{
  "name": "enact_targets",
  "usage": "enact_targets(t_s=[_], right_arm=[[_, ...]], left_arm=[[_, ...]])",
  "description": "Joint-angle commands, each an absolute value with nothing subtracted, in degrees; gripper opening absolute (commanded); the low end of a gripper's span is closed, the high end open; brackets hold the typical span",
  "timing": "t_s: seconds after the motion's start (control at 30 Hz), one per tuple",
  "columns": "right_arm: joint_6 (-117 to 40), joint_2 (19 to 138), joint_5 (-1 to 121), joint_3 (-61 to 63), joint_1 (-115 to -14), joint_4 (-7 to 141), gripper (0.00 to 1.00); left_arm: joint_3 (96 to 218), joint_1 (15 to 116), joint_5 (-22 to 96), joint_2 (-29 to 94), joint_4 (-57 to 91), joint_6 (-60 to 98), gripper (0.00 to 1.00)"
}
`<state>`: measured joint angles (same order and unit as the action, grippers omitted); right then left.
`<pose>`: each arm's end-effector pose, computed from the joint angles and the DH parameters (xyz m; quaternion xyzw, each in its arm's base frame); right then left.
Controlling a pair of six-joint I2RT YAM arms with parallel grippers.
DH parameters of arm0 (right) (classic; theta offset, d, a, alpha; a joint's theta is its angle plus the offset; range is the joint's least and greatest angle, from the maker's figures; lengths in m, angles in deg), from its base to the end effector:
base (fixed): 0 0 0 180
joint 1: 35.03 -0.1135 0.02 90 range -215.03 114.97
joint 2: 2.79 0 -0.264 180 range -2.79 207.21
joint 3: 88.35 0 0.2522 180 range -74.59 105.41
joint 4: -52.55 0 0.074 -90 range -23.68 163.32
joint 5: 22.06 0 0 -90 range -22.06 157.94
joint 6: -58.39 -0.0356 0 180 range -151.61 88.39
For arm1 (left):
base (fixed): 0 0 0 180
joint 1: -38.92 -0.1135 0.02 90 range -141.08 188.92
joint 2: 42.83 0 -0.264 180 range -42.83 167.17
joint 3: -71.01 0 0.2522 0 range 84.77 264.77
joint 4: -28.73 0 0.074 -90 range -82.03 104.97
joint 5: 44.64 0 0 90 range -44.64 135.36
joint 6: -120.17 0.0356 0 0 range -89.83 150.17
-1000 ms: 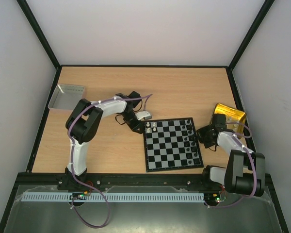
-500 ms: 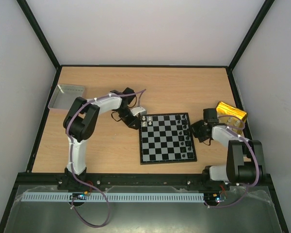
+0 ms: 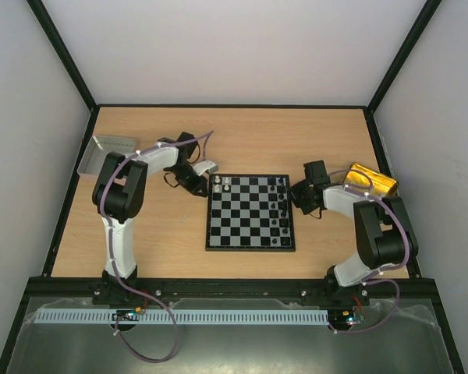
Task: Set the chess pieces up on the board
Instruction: Move the chessboard to the center of the board.
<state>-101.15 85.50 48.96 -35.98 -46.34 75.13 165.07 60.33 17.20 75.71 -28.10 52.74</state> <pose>0.2651 0.0648 0.1376 0.4228 0.8511 0.2944 0.1009 0.3584 -0.1586 0.1367 0.3792 0.8899 -0.2418 0.0759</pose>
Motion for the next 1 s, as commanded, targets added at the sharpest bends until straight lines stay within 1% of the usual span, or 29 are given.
enact_targets(t_s=[0.0,0.53,0.7,0.97], right_arm=[[-103.79,90.57,45.42,-35.15,-51.02,77.70,0.02],[-106.03,98.06,45.13,-26.78,-58.38,76.68,0.02],[-107.45,99.30,45.26,-26.02,-61.68,75.97,0.02],[-108.74,99.33,45.27,-25.61,-64.73,75.24,0.02]], left_arm=[[165.21,59.24,16.72,77.39,-26.60,53.98,0.14],[161.57,54.81,17.75,73.92,-26.99,54.96,0.14],[158.47,54.44,18.57,71.26,-26.03,54.96,0.14],[157.81,52.46,20.22,70.02,-25.45,54.65,0.14]])
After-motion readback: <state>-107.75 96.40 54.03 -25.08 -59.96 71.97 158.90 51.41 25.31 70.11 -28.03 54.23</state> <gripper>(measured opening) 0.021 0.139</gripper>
